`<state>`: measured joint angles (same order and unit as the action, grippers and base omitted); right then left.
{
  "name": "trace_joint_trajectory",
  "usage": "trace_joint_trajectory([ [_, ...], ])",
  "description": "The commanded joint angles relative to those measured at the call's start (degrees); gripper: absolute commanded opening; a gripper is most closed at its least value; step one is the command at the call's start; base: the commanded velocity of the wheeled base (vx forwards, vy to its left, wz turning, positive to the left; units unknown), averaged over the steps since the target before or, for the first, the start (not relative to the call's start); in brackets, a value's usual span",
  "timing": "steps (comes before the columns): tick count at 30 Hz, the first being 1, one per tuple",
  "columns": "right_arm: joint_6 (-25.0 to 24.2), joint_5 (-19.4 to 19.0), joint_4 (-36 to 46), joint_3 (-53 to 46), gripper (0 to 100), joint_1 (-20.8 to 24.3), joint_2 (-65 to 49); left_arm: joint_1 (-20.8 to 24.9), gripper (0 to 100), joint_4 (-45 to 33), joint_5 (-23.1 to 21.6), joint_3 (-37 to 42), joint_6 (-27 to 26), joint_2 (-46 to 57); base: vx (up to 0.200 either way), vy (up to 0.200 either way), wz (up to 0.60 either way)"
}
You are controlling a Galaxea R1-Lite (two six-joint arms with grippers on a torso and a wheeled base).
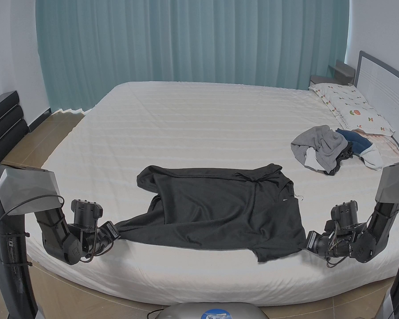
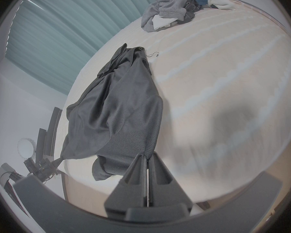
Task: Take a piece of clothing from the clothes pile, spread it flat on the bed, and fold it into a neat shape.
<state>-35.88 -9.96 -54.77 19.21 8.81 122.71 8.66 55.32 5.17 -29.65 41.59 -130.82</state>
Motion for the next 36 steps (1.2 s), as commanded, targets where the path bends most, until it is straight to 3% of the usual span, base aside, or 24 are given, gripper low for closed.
trace_joint_trajectory([
  [1, 2.57, -1.73, 0.02, -7.70, 0, -1.69, -5.90, 4.18, 0, -0.39, 0.10, 6.18, -4.42, 4.34, 0.000, 0.000, 0.00],
  [6, 5.12, -2.34, -0.07, -11.57, 0, -4.07, -5.55, 4.70, 0, -0.57, 0.37, 9.43, -8.55, 4.96, 0.000, 0.000, 0.00],
  [14, 9.25, -2.87, 0.02, -14.64, 0, -5.83, -3.62, 6.73, 0, -8.39, 0.02, 9.26, -9.25, 4.96, 0.000, 0.000, 0.00],
  [23, 11.44, -2.96, -0.69, -14.99, 0, -5.03, 0.34, 6.81, 0, -8.74, 0.02, 9.52, -9.87, 4.25, 0.000, 0.000, 0.00],
  [24, 11.44, -2.96, -0.77, -14.64, 100, -5.03, 0.42, 6.81, 0, -8.65, -0.07, 9.61, -9.87, 4.25, 0.000, 0.000, 0.00],
  [25, 11.44, -2.96, -0.77, -14.64, 100, -5.03, 0.42, 6.81, 0, -8.65, -0.07, 9.61, -9.87, 4.25, 0.000, 0.000, 0.00],
  [26, 11.44, -2.96, -0.77, -14.64, 100, -5.03, 0.42, 6.81, 100, -8.65, -0.07, 9.61, -9.87, 4.25, 0.000, 0.000, 0.00],
  [29, 8.98, -5.25, -5.34, -14.20, 100, -5.65, -1.86, 6.81, 100, -8.12, -0.51, 8.73, -9.60, 4.78, 0.000, 0.000, 0.00],
  [32, 3.71, -9.99, -8.25, -13.59, 100, -6.35, -5.20, 6.20, 100, -8.04, -1.65, 7.32, -8.99, 5.66, 0.000, 0.000, 0.00],
  [33, 3.45, -10.08, -8.33, -13.59, 100, -6.35, -5.29, 6.11, 100, -8.04, -1.74, 7.32, -8.99, 5.75, 0.000, 0.000, 0.00],
  [36, -3.41, -10.61, -9.21, -10.95, 100, -6.44, -6.61, 4.35, 100, -6.98, -3.06, 5.92, -7.23, 7.42, 0.000, 0.000, 0.00],
])
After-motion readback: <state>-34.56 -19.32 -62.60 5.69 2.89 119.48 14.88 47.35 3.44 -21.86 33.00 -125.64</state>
